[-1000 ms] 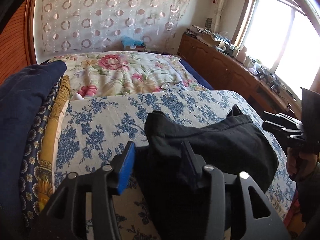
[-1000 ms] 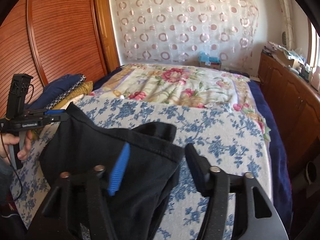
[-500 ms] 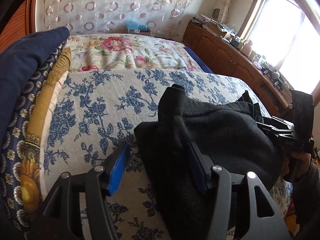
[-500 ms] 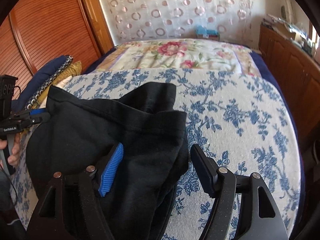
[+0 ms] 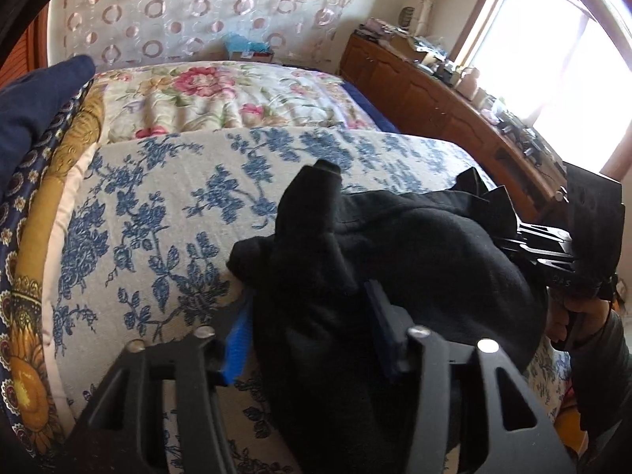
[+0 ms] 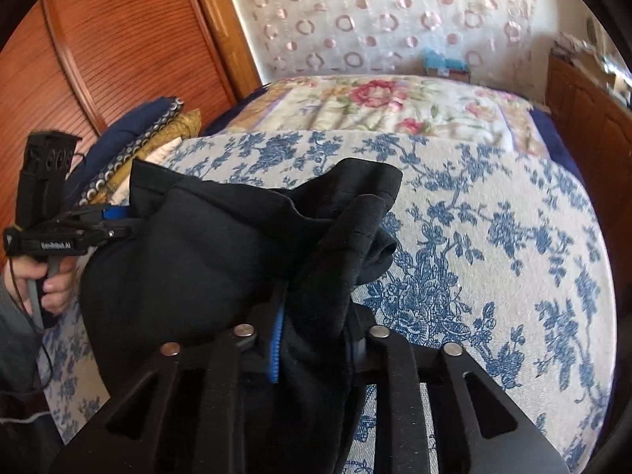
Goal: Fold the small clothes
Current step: 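Lift the shirt bundle with both tools and carry it toward the clothes stack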
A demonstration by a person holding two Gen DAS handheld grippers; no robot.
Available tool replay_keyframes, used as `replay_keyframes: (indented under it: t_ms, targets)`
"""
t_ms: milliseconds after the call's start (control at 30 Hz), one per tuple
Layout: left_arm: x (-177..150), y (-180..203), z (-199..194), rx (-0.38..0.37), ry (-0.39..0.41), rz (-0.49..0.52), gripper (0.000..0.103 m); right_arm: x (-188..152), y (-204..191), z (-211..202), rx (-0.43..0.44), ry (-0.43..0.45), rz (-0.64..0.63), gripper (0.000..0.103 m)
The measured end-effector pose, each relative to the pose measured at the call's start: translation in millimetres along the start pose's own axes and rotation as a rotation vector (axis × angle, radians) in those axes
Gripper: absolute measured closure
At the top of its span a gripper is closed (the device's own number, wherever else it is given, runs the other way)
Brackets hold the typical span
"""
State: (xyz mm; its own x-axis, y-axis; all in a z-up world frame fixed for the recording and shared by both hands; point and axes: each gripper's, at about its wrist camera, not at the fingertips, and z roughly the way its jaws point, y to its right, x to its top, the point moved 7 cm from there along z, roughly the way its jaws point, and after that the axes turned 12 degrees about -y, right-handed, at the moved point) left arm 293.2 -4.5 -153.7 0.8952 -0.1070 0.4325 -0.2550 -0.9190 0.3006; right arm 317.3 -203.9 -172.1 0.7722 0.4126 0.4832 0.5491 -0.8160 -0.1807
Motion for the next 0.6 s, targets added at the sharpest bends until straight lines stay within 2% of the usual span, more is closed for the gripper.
replay_keyframes:
  t_ms: [67,100,133,400,600]
  targets:
    - [0.0,3.4,-4.1,-0.014,0.011,0.013,0.087,-0.6,-4.0,-3.4,-0.012,0.012,-0.015,0.090]
    - [-0.8,7.3,-8.4,-0.040,0.020,0.018,0.089,-1.1,-5.0,-5.3,-0.010,0.018,-0.016,0.090]
    - [-0.1,10.6,-11.3,-0.034,0.029,0.025,0.092,-1.4,-6.7,-8.3,-0.008,0.029,-0.017,0.091]
    - [0.8,28.2,-66.4,-0.008,0.145,0.065,0.094,9.1,-27.0,-45.2,-0.005,0.130,-0.057,0.092]
    - [3.8,26.5,-105.8,0.022,0.217,0.071,0.094,23.2,-48.9,-67.0,-0.004,0.181,-0.110,0.093]
